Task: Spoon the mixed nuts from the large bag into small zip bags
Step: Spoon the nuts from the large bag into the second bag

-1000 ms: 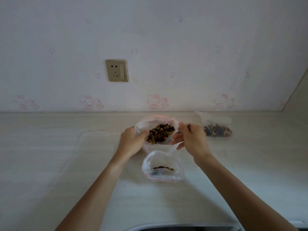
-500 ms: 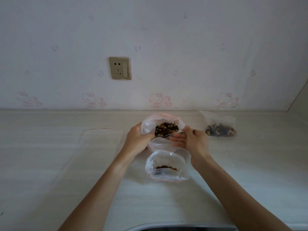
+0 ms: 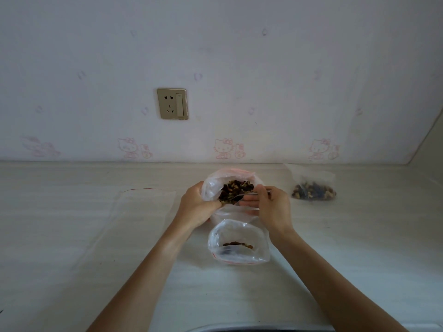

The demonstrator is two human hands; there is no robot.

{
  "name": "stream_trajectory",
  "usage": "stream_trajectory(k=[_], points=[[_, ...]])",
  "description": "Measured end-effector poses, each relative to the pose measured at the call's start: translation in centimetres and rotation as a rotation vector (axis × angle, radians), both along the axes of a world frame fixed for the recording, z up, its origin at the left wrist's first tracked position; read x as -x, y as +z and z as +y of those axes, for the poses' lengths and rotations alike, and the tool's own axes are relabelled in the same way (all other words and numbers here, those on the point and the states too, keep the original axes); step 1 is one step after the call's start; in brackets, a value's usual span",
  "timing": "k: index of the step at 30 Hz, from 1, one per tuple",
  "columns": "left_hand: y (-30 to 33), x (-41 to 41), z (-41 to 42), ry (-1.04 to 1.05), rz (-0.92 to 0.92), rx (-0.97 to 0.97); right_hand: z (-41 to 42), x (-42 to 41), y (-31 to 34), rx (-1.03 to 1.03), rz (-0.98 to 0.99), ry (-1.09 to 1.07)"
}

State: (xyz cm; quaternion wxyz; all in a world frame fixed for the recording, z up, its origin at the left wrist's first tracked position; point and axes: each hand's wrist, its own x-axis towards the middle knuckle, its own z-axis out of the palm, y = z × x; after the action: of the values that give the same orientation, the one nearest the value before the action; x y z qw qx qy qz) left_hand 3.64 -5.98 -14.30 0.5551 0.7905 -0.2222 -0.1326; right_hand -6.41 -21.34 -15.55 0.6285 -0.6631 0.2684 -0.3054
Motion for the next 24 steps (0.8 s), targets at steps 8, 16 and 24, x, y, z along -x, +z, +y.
stream_trajectory(k=[8,16,24], points=[[0.0,-0.2,0.2,0.087,-0.011,-0.002,0.1,0.1,-0.5,-0.115,-0.023,0.008],[-0.6,-0.2,0.2,0.114,-0.088,0.035,-0.1,0.3,0.1,-0.21,0.026,0.039],[-0.5,-0.4,0.4,0.234,-0.177,0.018,-1.6,2.3,1.6,-0.347,-0.028,0.077]])
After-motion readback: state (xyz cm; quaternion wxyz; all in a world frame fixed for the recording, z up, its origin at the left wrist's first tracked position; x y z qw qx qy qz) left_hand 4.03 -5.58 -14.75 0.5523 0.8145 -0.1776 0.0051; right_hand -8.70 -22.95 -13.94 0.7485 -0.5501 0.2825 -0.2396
